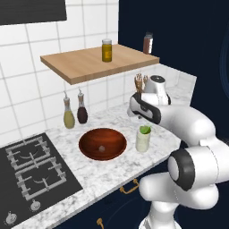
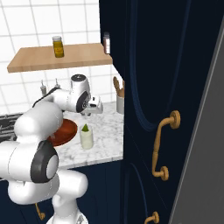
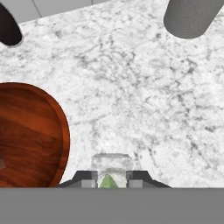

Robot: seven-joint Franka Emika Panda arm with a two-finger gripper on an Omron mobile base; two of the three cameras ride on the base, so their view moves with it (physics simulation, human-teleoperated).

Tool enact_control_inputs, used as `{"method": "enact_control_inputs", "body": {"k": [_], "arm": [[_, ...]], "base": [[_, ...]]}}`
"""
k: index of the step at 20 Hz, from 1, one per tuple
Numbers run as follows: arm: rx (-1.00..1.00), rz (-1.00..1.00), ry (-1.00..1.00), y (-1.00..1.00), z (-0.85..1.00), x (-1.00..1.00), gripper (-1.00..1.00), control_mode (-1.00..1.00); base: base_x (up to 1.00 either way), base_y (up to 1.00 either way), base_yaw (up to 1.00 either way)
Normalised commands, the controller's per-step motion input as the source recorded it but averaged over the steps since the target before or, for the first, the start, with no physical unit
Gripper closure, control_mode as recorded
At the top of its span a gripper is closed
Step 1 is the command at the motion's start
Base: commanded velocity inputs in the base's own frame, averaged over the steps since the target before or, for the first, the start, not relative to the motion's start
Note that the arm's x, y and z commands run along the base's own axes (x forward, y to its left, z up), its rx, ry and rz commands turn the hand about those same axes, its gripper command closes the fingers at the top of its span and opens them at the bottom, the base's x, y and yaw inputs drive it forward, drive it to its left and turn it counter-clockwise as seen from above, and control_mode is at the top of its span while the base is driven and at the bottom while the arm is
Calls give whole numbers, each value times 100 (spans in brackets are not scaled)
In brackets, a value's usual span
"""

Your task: Grab a lemon wedge from the fridge and one ice cube from the ice bowl, and put them in the glass of lemonade.

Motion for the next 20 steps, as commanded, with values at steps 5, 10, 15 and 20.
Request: {"method": "enact_control_inputs", "body": {"k": [5, 10, 15, 20], "arm": [[0, 0, 0, 0, 0, -41, 100, -100], [0, 0, 0, 0, 0, -13, 100, -100], [0, 0, 0, 0, 0, -14, 100, -100], [0, 0, 0, 0, 0, -15, 100, -100]], "base": [[0, 0, 0], [0, 0, 0], [0, 0, 0], [0, 0, 0]]}}
